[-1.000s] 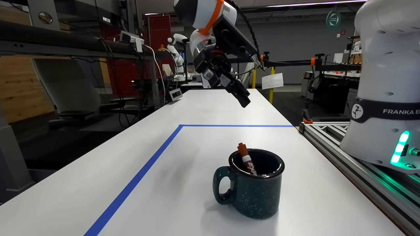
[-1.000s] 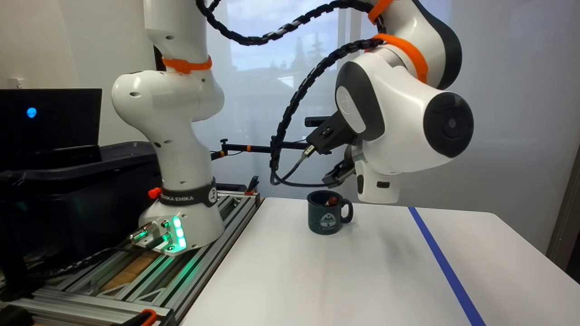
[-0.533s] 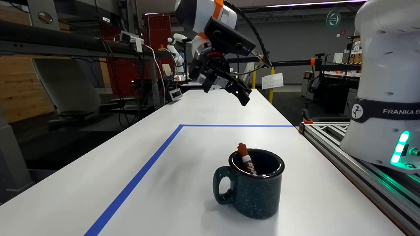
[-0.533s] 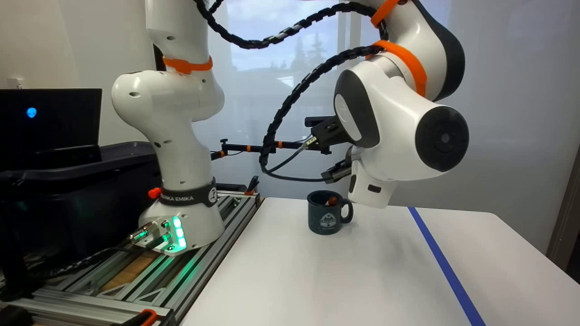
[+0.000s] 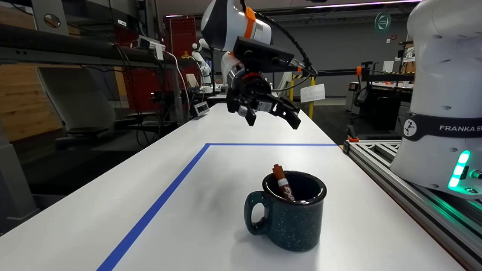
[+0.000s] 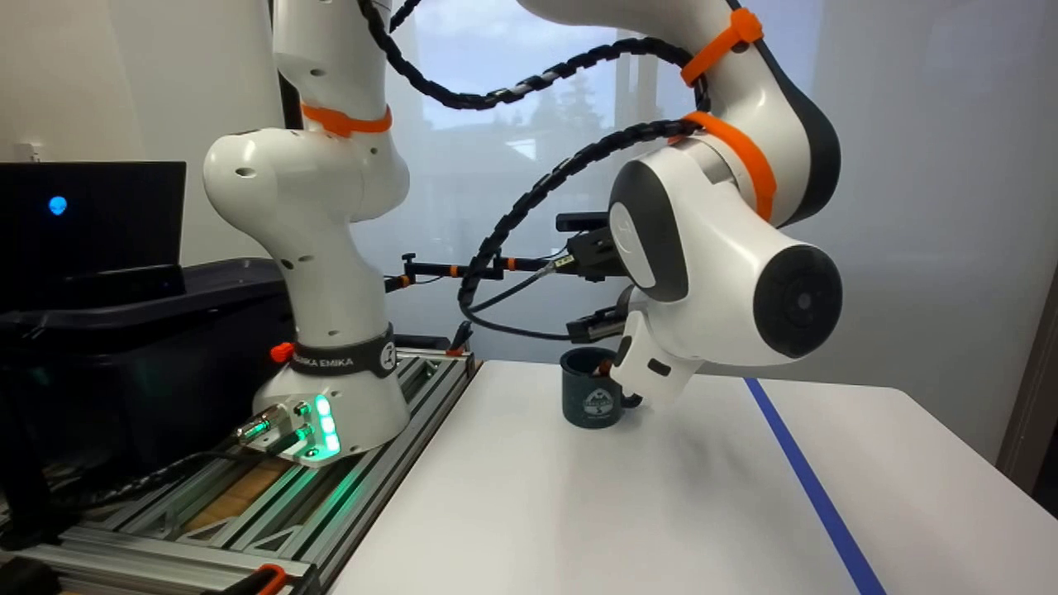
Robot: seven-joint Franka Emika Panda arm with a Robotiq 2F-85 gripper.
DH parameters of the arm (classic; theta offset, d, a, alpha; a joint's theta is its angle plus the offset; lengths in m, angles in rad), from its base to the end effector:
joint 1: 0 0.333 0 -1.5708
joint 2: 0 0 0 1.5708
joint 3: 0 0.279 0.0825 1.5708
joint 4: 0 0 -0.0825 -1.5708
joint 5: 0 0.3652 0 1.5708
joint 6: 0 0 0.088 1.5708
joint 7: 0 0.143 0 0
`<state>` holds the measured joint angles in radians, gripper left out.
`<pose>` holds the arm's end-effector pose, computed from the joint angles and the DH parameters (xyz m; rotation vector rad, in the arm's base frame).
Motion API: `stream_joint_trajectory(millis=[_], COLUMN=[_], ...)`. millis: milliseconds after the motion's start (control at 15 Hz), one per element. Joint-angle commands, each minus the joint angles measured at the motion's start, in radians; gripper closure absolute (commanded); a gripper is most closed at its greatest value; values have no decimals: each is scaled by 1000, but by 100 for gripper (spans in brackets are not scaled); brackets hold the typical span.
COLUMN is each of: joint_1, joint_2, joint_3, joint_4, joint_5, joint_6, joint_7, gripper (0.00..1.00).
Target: Remove the marker from the mug
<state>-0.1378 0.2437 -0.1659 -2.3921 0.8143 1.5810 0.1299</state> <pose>0.3679 -0.0117 0.1760 -1.8995 0.9708 1.1016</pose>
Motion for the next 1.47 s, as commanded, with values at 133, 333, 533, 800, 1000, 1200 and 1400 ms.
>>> stream_joint_trajectory(millis=[133,333,533,800,1000,1200,1400], joint_1=[10,18,29,47,59,66,69], joint_2=[70,106,140,185,205,220,230], joint_3=[8,15,23,35,39,40,39], joint_4=[53,75,98,130,146,157,165], joint_5=[-43,-41,-36,-34,-39,-45,-52], joint_6=[-22,-13,-7,8,11,12,12], joint_7=[66,81,91,109,123,129,131], gripper=[0,0,0,0,0,2,30])
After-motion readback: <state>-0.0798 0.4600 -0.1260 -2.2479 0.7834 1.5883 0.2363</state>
